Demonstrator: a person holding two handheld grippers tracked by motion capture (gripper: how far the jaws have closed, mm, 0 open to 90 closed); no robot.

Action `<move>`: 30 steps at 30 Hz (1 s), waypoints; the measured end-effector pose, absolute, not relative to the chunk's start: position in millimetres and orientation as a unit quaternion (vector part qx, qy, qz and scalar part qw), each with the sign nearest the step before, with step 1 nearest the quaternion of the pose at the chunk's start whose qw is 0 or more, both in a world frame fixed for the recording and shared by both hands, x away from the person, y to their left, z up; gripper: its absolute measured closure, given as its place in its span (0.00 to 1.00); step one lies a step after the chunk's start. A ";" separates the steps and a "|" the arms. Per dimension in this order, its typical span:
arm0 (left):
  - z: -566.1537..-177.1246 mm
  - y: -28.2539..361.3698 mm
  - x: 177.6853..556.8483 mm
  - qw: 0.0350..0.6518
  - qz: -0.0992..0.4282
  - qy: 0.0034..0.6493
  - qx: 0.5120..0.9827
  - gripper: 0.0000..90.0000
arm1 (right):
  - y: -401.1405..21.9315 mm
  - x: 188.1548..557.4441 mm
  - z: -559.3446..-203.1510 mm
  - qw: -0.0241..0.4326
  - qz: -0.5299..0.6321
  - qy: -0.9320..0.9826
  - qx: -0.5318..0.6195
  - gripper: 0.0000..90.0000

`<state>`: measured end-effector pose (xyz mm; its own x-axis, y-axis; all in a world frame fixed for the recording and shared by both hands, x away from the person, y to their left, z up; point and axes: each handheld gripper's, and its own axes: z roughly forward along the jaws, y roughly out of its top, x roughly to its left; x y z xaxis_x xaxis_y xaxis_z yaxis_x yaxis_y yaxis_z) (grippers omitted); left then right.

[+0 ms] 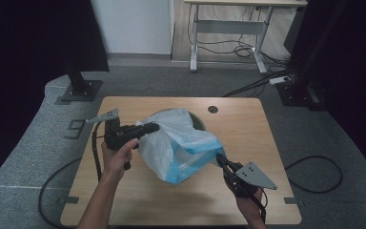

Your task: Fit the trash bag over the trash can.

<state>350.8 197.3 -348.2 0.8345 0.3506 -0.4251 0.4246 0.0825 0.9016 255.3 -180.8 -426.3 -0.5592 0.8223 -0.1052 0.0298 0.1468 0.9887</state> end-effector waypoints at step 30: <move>-410.9 261.0 319.9 0.600 0.030 0.345 0.721 1.00 | -179.6 243.8 -475.8 0.304 0.557 0.696 0.336 0.99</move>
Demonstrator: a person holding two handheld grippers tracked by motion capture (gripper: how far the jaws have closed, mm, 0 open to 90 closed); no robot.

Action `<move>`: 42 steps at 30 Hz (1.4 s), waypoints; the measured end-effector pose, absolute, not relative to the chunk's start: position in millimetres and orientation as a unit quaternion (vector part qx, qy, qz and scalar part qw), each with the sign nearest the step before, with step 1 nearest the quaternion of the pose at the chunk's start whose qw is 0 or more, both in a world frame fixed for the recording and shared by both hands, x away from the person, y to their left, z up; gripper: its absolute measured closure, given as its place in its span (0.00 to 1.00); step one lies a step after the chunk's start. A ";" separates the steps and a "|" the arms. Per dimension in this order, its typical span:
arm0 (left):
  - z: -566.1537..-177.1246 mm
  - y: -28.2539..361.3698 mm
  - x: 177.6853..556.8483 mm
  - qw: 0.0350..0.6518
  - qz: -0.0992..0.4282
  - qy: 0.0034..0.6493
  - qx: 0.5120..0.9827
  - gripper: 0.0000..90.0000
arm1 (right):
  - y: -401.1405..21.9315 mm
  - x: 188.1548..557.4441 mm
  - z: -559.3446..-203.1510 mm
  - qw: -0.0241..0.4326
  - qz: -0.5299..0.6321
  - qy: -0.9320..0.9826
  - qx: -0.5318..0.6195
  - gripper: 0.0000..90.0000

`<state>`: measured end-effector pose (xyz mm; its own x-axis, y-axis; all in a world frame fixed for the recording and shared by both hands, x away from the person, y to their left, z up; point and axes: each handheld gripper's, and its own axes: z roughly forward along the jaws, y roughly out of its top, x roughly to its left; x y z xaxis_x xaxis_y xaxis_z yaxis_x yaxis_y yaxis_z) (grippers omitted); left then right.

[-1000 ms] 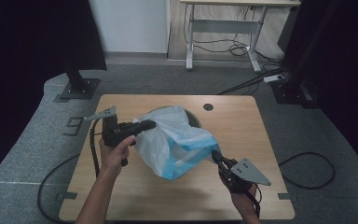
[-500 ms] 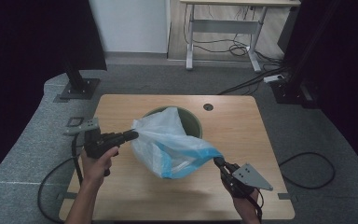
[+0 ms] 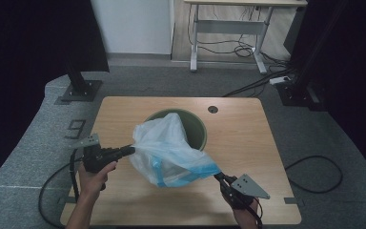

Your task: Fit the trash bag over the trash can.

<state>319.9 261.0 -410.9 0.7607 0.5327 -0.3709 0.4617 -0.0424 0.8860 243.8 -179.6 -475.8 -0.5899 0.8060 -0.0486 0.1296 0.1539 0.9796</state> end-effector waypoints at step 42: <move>-388.6 248.8 309.4 0.558 0.123 0.330 0.752 0.63 | -177.9 267.6 -480.8 0.318 0.553 0.667 0.385 0.99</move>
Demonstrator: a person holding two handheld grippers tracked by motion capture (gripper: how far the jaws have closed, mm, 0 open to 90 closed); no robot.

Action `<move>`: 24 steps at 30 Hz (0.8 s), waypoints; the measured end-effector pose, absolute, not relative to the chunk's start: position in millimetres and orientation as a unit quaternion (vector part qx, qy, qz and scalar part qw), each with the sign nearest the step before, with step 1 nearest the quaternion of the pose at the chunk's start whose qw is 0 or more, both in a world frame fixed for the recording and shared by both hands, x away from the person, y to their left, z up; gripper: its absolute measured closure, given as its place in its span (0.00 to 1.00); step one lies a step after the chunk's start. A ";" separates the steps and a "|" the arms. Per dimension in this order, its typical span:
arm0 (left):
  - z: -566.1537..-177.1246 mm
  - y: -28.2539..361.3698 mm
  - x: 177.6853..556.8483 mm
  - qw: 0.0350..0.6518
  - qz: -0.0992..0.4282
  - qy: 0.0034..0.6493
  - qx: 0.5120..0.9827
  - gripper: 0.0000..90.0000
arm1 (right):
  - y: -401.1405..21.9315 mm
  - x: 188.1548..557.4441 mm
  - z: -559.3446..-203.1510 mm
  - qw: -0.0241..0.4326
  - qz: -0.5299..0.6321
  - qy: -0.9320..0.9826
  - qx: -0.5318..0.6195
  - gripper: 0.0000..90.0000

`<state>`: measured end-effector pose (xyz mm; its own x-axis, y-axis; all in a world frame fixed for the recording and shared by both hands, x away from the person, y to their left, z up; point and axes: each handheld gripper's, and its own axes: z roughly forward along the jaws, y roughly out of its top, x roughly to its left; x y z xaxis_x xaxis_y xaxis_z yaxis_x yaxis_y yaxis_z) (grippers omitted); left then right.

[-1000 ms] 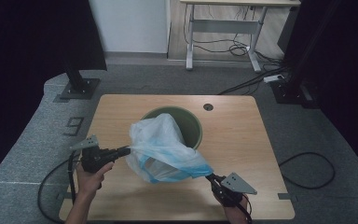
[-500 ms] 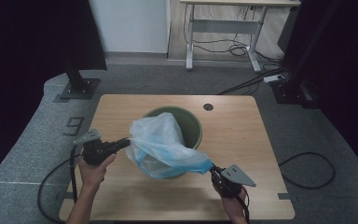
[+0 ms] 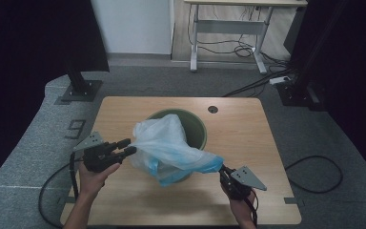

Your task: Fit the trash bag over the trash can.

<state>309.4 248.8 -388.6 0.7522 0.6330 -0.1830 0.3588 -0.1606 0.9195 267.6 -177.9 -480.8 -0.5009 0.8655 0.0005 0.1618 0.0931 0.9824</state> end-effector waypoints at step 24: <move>-365.9 215.4 314.3 0.529 0.144 0.301 0.780 0.94 | -178.2 259.0 -480.3 0.304 0.549 0.682 0.376 0.90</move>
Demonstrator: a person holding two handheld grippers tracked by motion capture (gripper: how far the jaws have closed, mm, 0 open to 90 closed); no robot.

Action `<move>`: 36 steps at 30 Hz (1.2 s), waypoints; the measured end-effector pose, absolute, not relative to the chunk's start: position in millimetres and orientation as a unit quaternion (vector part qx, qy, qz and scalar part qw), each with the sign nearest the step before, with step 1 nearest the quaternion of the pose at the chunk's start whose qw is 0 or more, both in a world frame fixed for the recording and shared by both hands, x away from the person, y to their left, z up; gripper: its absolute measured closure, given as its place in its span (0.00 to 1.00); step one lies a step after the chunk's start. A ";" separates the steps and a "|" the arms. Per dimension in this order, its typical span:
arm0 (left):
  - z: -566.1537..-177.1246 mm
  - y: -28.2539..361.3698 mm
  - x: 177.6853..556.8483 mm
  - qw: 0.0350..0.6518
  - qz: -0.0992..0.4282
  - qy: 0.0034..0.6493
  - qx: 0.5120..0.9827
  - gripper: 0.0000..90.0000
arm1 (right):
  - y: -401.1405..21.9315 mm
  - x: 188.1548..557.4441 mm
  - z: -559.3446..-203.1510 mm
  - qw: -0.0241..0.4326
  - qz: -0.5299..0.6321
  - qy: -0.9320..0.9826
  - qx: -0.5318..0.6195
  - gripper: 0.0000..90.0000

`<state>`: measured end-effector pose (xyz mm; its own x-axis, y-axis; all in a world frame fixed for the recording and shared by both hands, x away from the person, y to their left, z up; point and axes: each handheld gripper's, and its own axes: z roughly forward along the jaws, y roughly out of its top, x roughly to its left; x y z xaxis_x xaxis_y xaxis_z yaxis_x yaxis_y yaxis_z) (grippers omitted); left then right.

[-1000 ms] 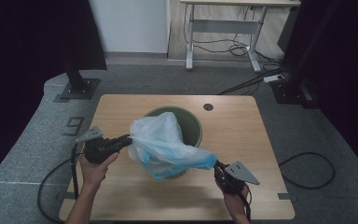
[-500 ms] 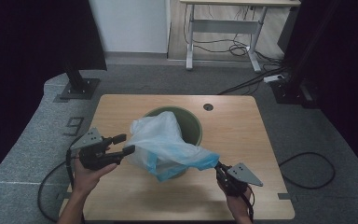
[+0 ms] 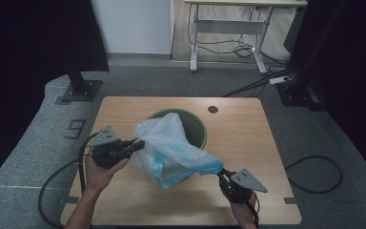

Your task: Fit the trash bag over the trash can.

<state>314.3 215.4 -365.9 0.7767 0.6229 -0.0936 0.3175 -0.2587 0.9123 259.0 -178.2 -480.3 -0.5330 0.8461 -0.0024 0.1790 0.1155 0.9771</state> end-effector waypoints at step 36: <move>-369.7 224.2 323.2 0.552 0.121 0.336 0.754 0.99 | -172.9 263.8 -405.9 0.238 0.590 0.712 0.297 0.84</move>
